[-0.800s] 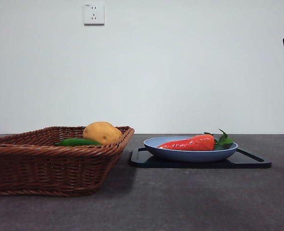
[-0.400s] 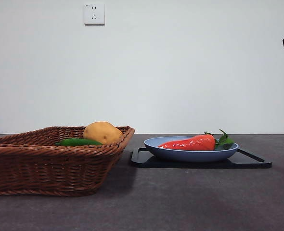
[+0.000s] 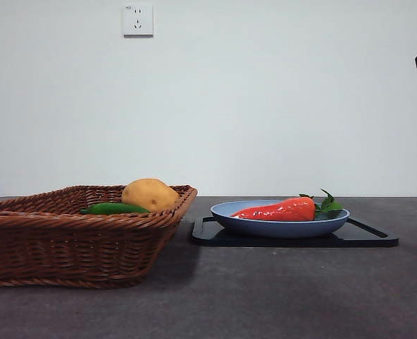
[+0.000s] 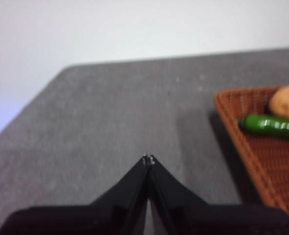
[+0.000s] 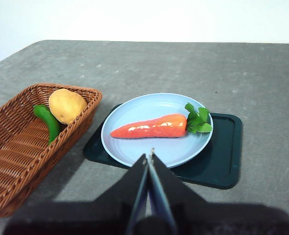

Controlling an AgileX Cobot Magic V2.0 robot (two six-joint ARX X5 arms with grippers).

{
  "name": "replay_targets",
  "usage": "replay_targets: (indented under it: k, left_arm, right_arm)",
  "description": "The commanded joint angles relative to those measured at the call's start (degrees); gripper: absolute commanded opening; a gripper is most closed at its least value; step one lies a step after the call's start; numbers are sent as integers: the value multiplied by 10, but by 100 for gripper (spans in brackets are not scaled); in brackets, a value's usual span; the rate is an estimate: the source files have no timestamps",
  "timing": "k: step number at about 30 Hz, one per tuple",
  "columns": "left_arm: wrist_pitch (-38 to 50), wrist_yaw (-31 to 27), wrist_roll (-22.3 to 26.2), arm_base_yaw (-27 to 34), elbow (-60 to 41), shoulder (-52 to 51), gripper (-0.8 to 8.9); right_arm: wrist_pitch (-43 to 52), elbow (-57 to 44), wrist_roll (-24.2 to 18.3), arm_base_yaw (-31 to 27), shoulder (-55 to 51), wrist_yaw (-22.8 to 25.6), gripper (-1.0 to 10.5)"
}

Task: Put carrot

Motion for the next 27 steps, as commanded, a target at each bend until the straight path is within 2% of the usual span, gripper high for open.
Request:
replay_targets:
  k: [1, 16, 27]
  left_arm:
    - [13, 0, -3, 2, -11, -3, 8]
    - [20, -1, -28, 2, -50, -15, 8]
    - [30, 0, -28, 2, -50, -14, 8]
  right_arm:
    - [6, 5, 4, 4, 1, 2, 6]
    - [7, 5, 4, 4, 1, 2, 6]
    - [6, 5, 4, 4, 1, 2, 6]
